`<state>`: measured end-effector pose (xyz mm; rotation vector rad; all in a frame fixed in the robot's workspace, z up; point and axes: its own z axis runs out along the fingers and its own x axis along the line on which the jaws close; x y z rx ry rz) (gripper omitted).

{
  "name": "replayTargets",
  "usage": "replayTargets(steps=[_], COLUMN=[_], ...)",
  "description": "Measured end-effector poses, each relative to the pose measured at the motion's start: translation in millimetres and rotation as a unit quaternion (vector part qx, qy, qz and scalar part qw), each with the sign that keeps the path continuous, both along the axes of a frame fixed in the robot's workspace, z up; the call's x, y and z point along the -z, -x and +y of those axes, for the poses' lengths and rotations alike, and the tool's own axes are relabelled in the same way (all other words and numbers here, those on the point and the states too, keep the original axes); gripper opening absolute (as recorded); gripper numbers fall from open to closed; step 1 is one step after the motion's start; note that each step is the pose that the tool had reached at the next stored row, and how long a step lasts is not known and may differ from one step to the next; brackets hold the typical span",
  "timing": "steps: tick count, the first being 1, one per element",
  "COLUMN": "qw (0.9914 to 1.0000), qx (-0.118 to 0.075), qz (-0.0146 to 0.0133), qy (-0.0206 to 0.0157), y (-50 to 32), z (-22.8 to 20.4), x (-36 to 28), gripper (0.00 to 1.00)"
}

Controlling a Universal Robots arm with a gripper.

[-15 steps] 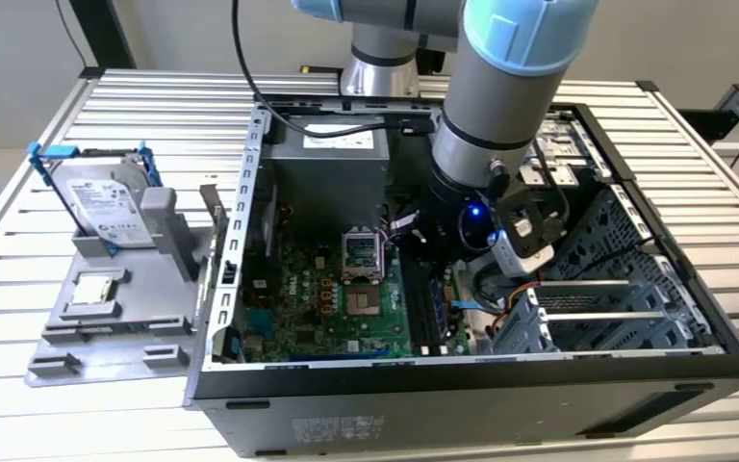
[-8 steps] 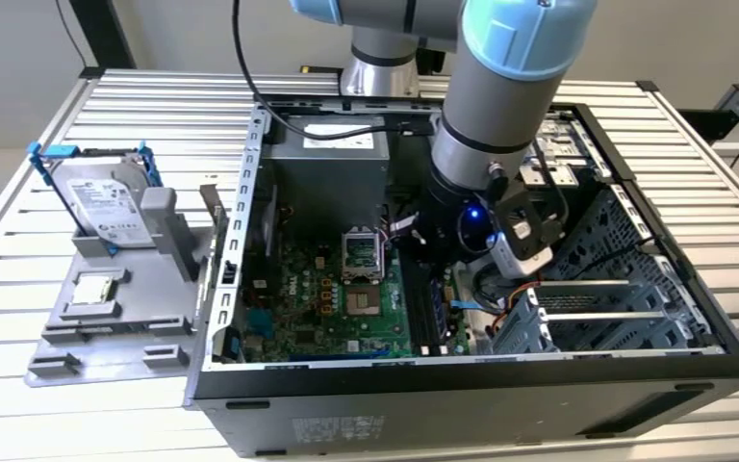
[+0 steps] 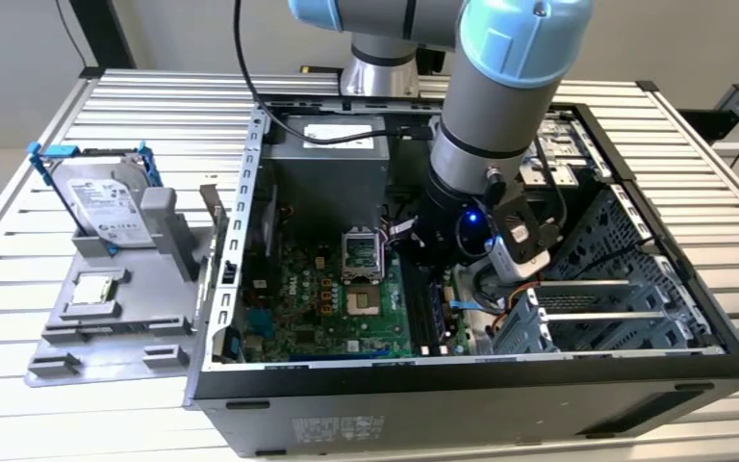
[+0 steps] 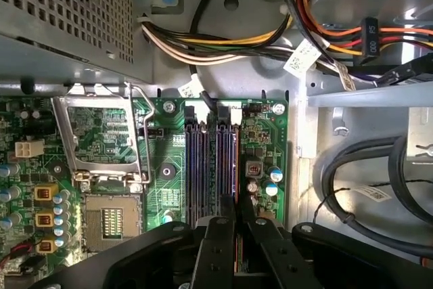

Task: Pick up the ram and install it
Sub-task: 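Insert the ram into the slot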

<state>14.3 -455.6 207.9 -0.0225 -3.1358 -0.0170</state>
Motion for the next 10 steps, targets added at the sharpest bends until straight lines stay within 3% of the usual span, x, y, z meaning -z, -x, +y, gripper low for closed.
replayTargets(steps=[10], qw=[1.00000], qx=[0.000], qz=[-0.0001], qy=[-0.0001], y=[0.0], z=[0.1], x=[0.8], gripper=[0.00])
